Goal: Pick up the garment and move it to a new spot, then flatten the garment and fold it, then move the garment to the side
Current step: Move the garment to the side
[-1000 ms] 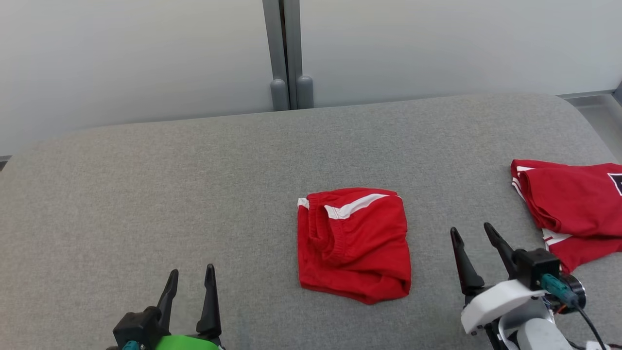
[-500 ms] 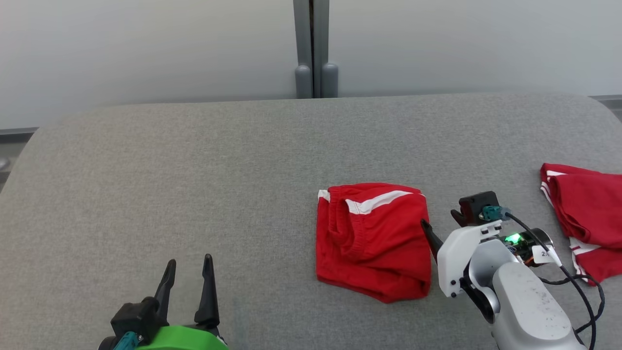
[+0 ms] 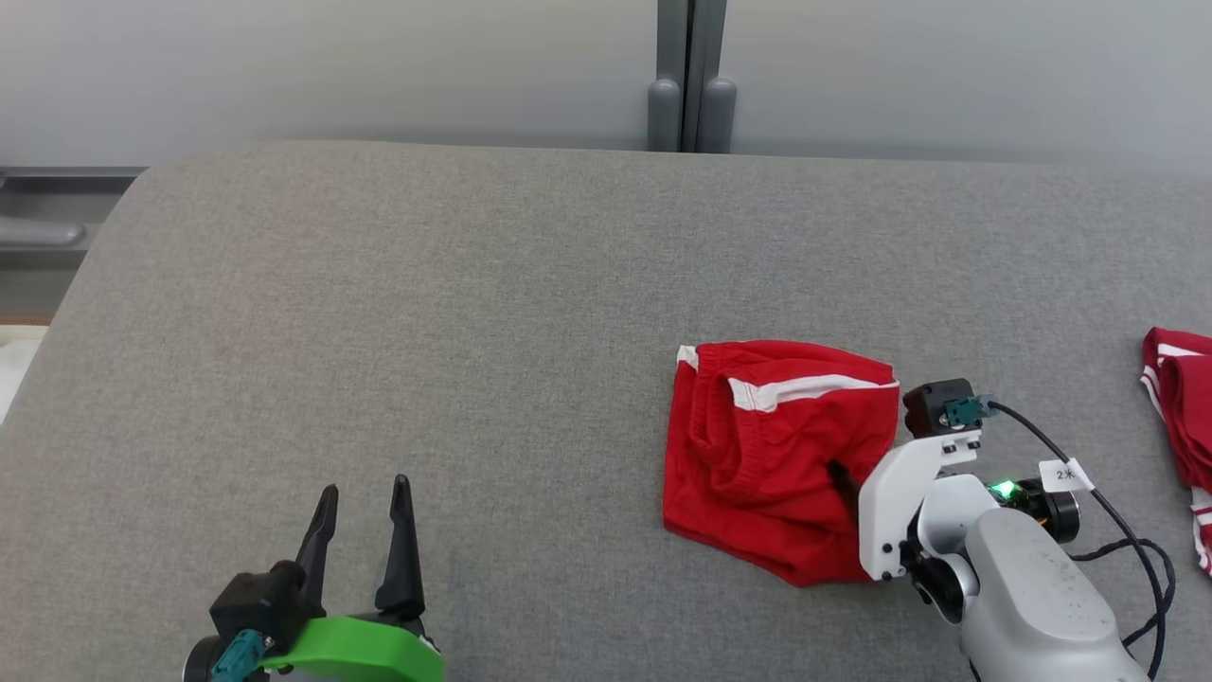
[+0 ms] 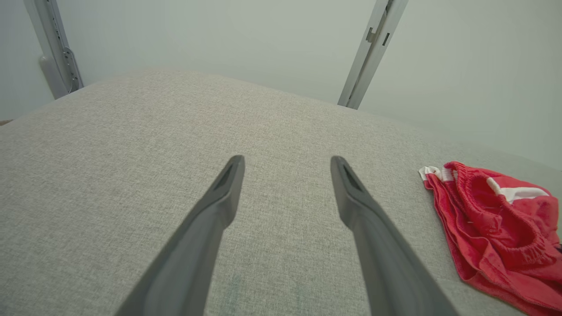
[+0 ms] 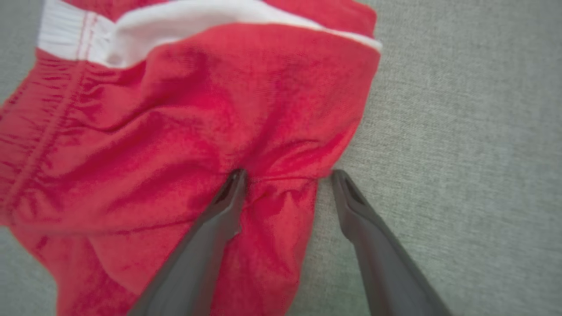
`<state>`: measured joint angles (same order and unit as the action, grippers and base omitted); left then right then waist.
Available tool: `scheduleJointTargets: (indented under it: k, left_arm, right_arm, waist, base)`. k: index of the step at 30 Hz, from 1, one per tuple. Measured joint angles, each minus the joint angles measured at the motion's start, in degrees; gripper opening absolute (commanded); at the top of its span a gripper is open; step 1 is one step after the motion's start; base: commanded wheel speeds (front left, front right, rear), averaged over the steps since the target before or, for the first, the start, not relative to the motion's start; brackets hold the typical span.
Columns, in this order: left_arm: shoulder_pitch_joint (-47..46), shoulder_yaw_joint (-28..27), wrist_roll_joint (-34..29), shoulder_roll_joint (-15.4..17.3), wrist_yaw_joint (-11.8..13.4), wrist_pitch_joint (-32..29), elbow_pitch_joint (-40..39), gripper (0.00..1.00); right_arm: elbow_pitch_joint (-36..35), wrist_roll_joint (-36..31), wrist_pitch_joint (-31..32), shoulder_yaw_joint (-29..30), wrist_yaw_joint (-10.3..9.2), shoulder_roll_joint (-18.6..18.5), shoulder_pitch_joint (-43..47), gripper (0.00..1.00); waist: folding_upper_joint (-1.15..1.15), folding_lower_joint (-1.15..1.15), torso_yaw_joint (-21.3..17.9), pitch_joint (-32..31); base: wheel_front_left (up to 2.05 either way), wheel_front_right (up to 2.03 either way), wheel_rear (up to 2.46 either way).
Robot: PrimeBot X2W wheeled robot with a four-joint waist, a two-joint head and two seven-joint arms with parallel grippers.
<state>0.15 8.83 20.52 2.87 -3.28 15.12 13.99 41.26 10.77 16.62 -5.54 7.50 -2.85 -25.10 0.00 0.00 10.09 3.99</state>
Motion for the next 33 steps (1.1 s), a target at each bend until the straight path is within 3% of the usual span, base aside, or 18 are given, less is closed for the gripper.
scheduleJointTargets:
  k: [4,10,15,24,33]
  left_arm:
    - [-0.3,0.4,-0.5,0.0,-0.1,0.0,-0.4,1.0]
    - [-1.1,2.2,-0.9,0.0,-0.4,0.0,-1.6,1.0]
    - [-2.0,3.7,-1.1,0.0,-0.8,0.0,-2.5,1.0]
    - [-4.1,5.9,-2.1,0.0,-0.9,0.0,-2.8,1.0]
    - [-5.9,5.9,-3.6,-0.1,-1.8,0.0,-1.7,1.0]
  right_arm:
    - [1.1,2.1,-1.1,-1.9,-0.01,0.0,-1.2,0.0]
    - [1.9,1.3,-4.8,-4.4,0.02,-0.2,-3.3,0.0]
    - [1.2,-0.2,-6.2,-6.7,0.03,-2.8,-5.5,0.0]
    - [-5.1,0.4,-5.5,-8.1,0.03,-8.7,-6.8,0.0]
    - [-10.1,1.1,-4.0,-7.0,0.03,-9.5,-6.9,0.0]
  waist:
    - [0.0,0.0,0.3,0.9]
    - [0.0,0.0,-2.0,1.5]
    - [0.0,0.0,-5.8,2.2]
    - [0.0,0.0,-16.1,3.8]
    - [0.0,0.0,-26.6,6.2]
  base:
    - [0.0,0.0,0.0]
    - [0.0,0.0,0.0]
    - [0.0,0.0,0.0]
    - [0.0,0.0,0.0]
    - [0.0,0.0,0.0]
